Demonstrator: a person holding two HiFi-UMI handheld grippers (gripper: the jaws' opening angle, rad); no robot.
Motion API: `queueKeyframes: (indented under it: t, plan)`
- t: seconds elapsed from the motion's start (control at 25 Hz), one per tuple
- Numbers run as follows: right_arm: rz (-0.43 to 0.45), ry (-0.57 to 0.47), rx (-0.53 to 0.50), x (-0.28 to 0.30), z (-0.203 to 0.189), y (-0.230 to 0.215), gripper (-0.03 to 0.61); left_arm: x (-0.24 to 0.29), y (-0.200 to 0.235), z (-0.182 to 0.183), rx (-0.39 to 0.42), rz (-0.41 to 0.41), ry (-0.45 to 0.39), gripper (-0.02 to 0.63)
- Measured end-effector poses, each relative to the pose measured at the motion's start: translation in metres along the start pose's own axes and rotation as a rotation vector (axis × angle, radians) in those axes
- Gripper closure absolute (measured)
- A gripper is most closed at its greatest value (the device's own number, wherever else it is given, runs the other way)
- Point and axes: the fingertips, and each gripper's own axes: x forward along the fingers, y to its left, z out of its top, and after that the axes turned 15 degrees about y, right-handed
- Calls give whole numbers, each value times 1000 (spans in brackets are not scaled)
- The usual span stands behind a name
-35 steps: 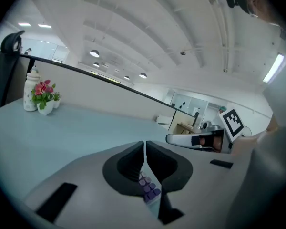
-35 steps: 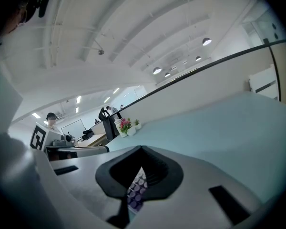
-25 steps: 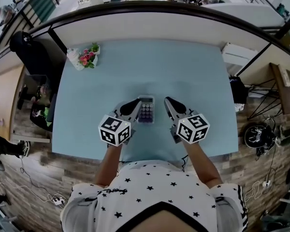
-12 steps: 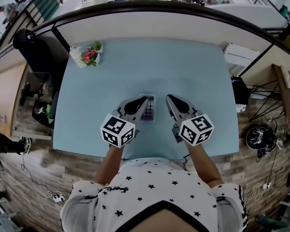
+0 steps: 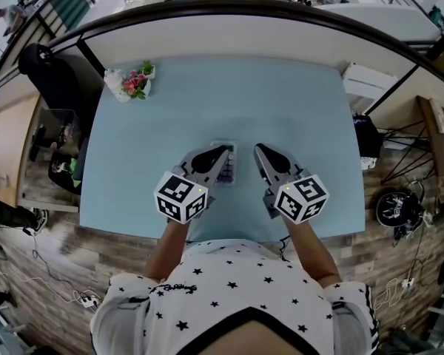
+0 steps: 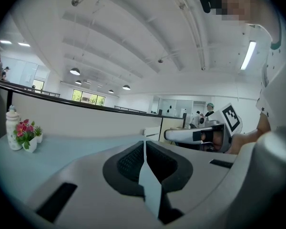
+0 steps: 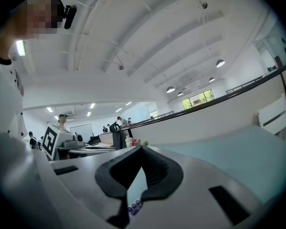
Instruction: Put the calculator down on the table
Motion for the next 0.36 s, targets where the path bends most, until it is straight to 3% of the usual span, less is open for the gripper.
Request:
queueKeyframes:
  t: [0.36]
  plan:
    - [-3,-1,5,-2,-1,-2,583,3,-1,3,1,-3,-1,575]
